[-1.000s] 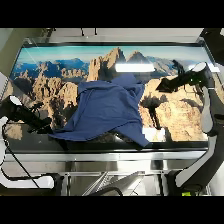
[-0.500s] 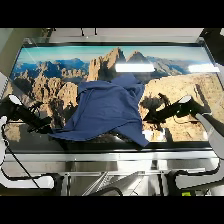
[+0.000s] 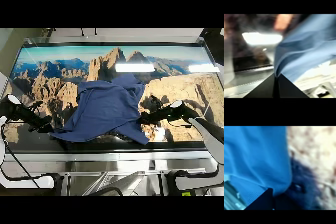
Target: Fold the shirts.
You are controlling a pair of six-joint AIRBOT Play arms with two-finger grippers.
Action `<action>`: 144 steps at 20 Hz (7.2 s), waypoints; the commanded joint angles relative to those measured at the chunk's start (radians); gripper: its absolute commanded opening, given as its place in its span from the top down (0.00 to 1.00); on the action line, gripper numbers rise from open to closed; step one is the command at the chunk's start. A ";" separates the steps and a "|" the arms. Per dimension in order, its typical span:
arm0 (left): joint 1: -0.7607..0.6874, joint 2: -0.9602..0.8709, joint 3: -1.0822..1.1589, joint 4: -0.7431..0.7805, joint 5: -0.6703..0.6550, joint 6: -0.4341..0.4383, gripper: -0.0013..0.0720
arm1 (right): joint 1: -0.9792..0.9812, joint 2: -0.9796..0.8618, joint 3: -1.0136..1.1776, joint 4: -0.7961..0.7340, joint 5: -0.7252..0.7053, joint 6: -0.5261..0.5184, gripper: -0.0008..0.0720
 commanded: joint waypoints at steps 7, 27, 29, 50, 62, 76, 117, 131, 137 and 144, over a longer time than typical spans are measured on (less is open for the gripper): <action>0.030 0.338 0.295 -1.300 -0.060 0.301 0.96 | -0.277 0.396 0.667 0.090 0.234 0.081 0.96; -0.330 0.268 0.454 -0.311 0.301 0.135 0.96 | -0.161 0.053 0.806 0.198 0.356 -0.150 0.96; -0.375 0.146 0.412 -0.230 0.351 0.134 0.96 | -0.092 -0.061 0.695 0.176 0.277 -0.186 0.96; -0.428 0.050 0.014 -0.209 0.077 -0.093 0.06 | -0.456 -0.193 0.605 -0.190 0.380 -0.077 0.49; -0.708 0.182 -0.439 -0.426 0.688 -0.102 0.09 | -0.463 -0.195 0.589 -0.226 0.373 -0.118 0.49; -0.632 0.182 -0.336 -0.416 0.621 -0.046 0.96 | -0.433 -0.240 0.536 -0.294 0.359 -0.227 0.23; -0.192 0.182 -0.166 -0.416 0.327 0.103 0.96 | -0.239 -0.309 0.444 -0.208 0.369 -0.274 0.21; -0.192 0.183 -0.166 -0.418 0.304 0.105 0.96 | -0.187 -0.314 0.444 0.011 0.410 -0.259 0.96; -0.166 0.271 0.071 -0.611 0.059 0.220 0.96 | -0.245 -0.047 0.462 0.244 0.482 -0.275 0.96; 0.225 0.471 0.581 -1.463 0.036 0.274 0.96 | -0.612 0.433 0.668 0.879 0.267 -0.358 0.96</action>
